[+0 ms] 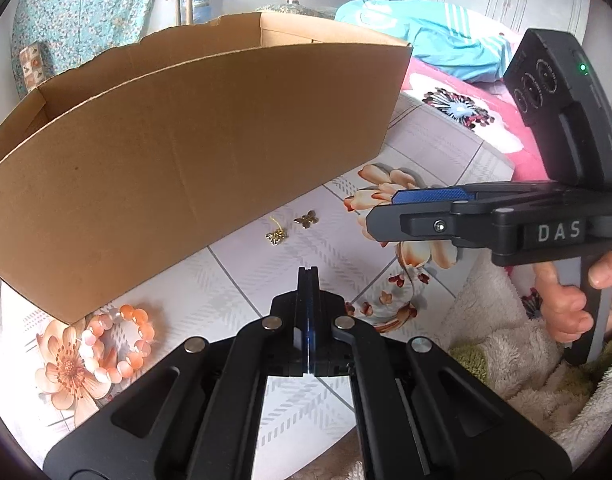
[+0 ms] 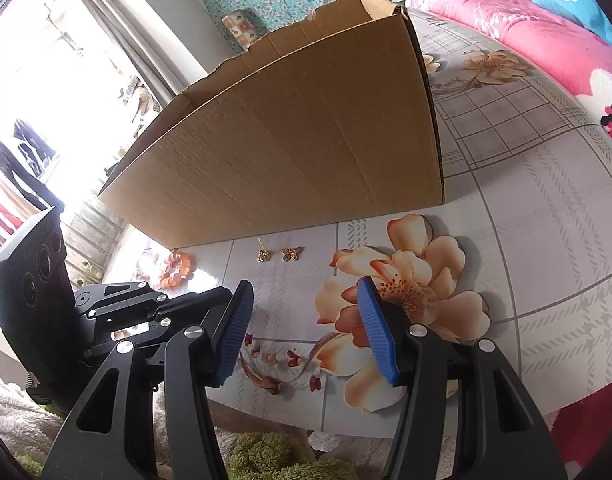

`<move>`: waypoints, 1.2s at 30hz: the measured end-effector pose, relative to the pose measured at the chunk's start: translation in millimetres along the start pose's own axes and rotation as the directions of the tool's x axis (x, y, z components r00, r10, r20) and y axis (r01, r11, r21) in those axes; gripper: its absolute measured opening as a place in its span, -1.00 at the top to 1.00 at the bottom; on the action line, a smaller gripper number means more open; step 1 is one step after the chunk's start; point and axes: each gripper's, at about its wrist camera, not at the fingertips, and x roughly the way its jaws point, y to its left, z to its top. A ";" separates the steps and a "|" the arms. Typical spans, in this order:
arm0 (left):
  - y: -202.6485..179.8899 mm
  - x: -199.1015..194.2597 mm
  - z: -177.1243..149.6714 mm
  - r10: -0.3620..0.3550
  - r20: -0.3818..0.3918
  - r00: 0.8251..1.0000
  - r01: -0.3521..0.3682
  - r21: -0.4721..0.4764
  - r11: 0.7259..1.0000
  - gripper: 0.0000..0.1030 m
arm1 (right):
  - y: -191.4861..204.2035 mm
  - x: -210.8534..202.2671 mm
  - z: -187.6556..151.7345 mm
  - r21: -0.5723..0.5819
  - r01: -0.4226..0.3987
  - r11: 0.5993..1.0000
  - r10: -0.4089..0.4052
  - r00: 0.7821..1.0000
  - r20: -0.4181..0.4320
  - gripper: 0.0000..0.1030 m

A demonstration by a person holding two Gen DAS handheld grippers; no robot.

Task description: Organize jewelry

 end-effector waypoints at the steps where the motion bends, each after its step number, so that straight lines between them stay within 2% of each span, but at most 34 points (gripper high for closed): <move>1: -0.4 -2.0 -0.8 0.000 0.005 1.000 -0.001 0.015 1.000 1.00 | -0.1 0.1 0.3 0.000 0.001 1.000 -0.001 1.000 0.000 -0.04; 7: -6.7 -1.6 -8.4 0.110 -0.026 0.994 -0.106 0.124 0.987 1.00 | 0.2 1.6 0.7 -0.001 0.001 1.000 -0.001 1.000 -0.003 -0.04; 13: -20.9 1.2 -12.4 0.147 -0.026 0.989 -0.139 0.198 0.970 0.95 | 1.7 3.4 1.1 -0.002 -0.005 1.000 0.005 1.000 -0.006 -0.04; 18: -27.3 4.2 -10.4 0.131 -0.023 0.991 -0.124 0.197 0.972 0.93 | 1.0 3.3 1.3 -0.001 -0.004 1.000 0.004 1.000 -0.004 -0.04; 19: -28.7 6.5 -8.8 0.127 -0.023 0.992 -0.121 0.195 0.973 0.88 | 0.4 3.5 1.2 0.001 -0.004 1.000 0.004 1.000 -0.005 -0.04; 20: -28.4 7.2 -8.0 0.122 -0.023 0.992 -0.115 0.191 0.975 0.74 | 0.1 3.7 1.0 0.002 -0.005 1.000 0.005 1.000 -0.005 -0.04; 22: -28.1 6.1 -6.5 0.110 -0.016 0.994 -0.105 0.192 0.976 0.58 | 0.0 3.8 0.6 0.002 -0.006 1.000 0.006 1.000 -0.007 -0.04; 24: -30.5 4.4 -6.0 0.096 0.003 0.995 -0.094 0.220 0.971 0.56 | -0.4 4.2 0.6 0.001 -0.007 1.000 0.007 1.000 -0.009 -0.04; 29: -32.8 13.5 -1.7 0.097 -0.021 0.995 -0.086 0.302 0.949 0.56 | 0.0 5.1 1.2 -0.004 -0.011 1.000 0.011 1.000 -0.011 -0.04; 36: -22.3 11.4 4.3 0.018 -0.095 0.995 0.021 0.396 0.918 0.56 | -0.6 4.3 1.0 0.004 -0.013 1.000 0.013 1.000 -0.006 -0.04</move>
